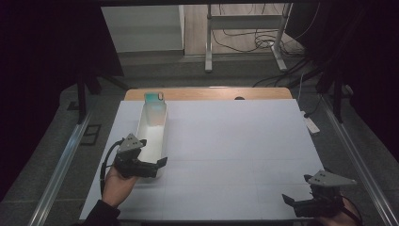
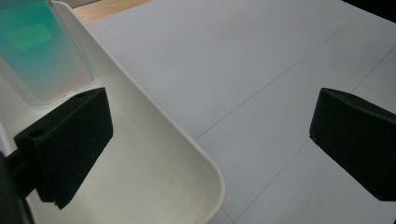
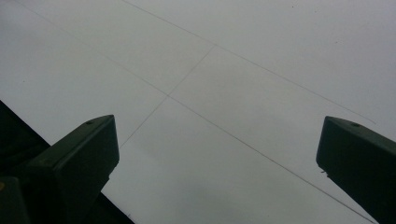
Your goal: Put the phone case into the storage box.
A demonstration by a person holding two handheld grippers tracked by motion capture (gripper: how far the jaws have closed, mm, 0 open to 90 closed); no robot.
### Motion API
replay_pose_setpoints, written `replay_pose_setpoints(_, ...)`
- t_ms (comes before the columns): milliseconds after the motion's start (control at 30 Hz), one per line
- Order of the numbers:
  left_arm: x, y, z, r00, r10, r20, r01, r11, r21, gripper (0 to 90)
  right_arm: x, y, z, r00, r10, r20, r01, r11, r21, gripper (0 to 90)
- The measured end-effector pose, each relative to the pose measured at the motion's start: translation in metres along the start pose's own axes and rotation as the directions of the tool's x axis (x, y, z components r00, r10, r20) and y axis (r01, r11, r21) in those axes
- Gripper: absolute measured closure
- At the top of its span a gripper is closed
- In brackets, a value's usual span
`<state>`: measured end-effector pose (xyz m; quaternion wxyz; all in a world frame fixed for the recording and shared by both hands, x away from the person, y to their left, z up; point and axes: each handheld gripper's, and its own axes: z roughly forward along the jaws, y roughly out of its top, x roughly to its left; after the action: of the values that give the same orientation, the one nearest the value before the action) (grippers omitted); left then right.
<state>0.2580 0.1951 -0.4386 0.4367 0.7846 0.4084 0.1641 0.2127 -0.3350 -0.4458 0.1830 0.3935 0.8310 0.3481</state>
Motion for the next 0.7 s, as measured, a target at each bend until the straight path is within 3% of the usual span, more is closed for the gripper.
replay_pose_setpoints(700, -0.007, -0.024, -0.025, 0.9992, -0.031, -0.026, 0.031, 0.9995, -0.007, 0.2, 0.0, 0.0, 0.0, 1.0, 0.001, 0.004, -0.001, 1.0, 0.002, 0.0)
